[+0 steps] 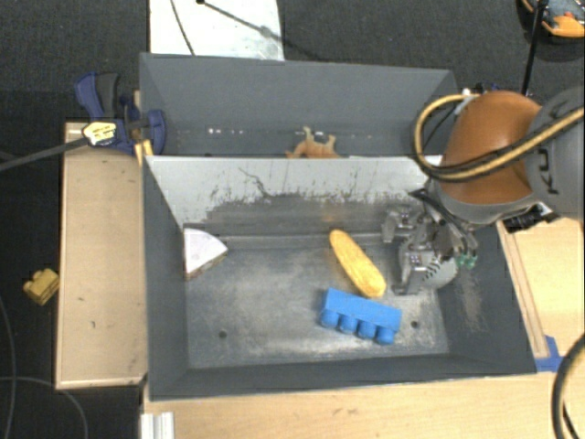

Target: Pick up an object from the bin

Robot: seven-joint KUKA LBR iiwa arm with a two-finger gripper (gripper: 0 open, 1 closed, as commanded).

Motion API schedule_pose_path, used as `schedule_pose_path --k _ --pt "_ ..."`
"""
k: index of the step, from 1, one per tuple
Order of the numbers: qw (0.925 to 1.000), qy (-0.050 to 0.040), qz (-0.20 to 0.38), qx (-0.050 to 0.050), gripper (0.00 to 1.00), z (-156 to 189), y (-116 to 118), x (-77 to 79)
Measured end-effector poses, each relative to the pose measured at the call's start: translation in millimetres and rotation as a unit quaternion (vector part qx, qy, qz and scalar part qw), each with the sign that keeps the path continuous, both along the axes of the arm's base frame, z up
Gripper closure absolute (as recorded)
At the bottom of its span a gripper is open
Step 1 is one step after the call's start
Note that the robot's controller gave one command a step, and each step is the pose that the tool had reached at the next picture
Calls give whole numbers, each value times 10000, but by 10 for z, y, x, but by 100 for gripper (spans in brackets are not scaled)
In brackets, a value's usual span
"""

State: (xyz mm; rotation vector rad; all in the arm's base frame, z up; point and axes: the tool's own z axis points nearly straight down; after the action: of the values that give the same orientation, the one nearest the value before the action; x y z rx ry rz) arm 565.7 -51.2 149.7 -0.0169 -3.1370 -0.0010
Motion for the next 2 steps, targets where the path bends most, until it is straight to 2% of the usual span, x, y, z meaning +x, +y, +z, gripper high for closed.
schedule_pose_path --k 1,2 --pt "10000 -39 5 -4 0 47 0 15" --pt "9998 -44 -195 -3 0 -153 144 84"
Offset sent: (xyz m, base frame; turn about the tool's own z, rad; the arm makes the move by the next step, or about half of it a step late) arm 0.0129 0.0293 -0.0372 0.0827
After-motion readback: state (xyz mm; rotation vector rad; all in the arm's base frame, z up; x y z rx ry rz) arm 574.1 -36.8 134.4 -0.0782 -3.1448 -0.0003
